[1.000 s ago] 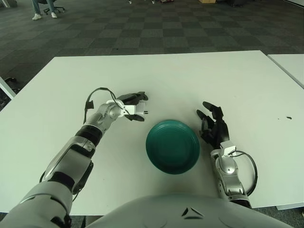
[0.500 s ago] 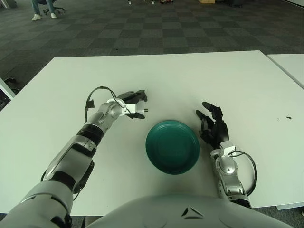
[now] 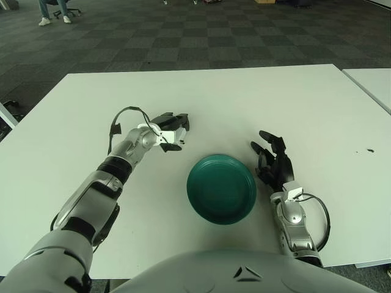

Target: Put the charger into the plate.

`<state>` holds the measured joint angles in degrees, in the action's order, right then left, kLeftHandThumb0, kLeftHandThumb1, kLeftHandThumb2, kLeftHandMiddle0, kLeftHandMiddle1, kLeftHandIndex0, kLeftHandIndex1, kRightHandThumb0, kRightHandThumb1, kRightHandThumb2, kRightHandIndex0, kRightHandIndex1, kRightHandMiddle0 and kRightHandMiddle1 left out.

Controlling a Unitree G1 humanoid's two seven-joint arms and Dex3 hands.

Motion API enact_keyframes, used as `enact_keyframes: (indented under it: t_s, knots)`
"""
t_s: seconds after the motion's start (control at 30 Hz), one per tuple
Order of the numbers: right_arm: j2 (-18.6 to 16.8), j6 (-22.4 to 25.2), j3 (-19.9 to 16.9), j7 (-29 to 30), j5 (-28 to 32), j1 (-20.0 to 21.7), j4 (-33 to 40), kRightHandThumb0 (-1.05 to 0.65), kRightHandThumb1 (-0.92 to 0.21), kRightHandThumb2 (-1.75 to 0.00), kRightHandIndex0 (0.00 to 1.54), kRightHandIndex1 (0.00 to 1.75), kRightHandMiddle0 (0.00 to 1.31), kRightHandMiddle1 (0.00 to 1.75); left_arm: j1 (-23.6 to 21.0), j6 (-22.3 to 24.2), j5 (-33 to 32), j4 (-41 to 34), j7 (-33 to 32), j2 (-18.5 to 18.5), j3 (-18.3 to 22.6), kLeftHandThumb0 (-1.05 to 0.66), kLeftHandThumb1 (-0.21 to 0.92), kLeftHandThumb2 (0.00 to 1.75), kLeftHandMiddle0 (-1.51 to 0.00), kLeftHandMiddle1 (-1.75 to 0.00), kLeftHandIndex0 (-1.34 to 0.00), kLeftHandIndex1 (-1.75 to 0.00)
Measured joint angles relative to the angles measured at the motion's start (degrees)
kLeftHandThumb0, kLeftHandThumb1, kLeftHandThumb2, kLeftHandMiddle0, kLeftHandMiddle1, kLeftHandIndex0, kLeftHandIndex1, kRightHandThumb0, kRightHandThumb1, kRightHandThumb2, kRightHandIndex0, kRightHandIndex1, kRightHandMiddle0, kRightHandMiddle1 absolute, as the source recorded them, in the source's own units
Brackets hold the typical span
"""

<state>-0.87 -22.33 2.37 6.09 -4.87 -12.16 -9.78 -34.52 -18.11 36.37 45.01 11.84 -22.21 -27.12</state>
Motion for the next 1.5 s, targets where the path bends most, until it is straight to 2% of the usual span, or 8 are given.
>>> enact_keyframes:
  t_s: [0.03,0.1,0.23,0.53,0.93,1.23,1.5]
  knots:
    - [0.02,-0.02,0.0,0.04,-0.01,0.0,0.0,-0.72,-0.92,-0.75,0.62,0.06,0.03,0.88,0.01,-0.22,-0.08,0.09,0.0,-0.06,-0.01,-0.19,0.2,1.43,-0.73,-1.75,-0.6,-1.73]
    - [0.06,-0.03,0.01,0.06,-0.01,0.0,0.0,-0.72,-0.92,-0.76,0.62,0.06,0.03,0.88,0.01,-0.43,-0.23,0.26,0.01,-0.12,-0.01,-0.1,0.16,1.49,-0.72,-1.75,-0.59,-1.74]
    - [0.08,-0.01,0.03,0.07,-0.03,0.0,0.0,-0.72,-0.92,-0.76,0.61,0.06,0.03,0.88,0.0,-0.44,-0.85,0.48,0.03,-0.12,0.02,-0.02,0.12,1.54,-0.73,-1.72,-0.58,-1.74]
    - [0.16,0.33,0.04,0.29,-0.1,0.0,-0.01,-0.72,-0.92,-0.77,0.6,0.05,0.03,0.87,-0.01,-0.31,-2.41,0.56,0.52,-0.13,0.27,0.0,0.08,1.56,-0.78,-1.67,-0.59,-1.75]
    - [0.14,0.57,0.04,0.4,-0.08,0.0,-0.01,-0.7,-0.92,-0.77,0.61,0.06,0.04,0.87,0.11,0.21,-4.34,-0.46,1.69,-0.52,1.16,0.0,0.07,1.59,-0.77,-1.7,-0.6,-1.75]
    - [0.22,0.62,0.19,0.46,-0.18,-0.01,0.0,-0.72,-0.92,-0.78,0.59,0.05,0.03,0.86,1.56,1.38,-4.69,-7.04,7.12,-3.7,2.14,0.0,0.05,1.61,-0.79,-1.7,-0.61,-1.75]
    - [0.22,0.77,0.22,0.67,-0.39,-0.03,0.0,-0.72,-0.92,-0.78,0.59,0.05,0.03,0.86,2.34,2.18,-4.82,-12.3,8.09,-6.01,3.78,0.0,0.04,1.62,-0.81,-1.69,-0.61,-1.75]
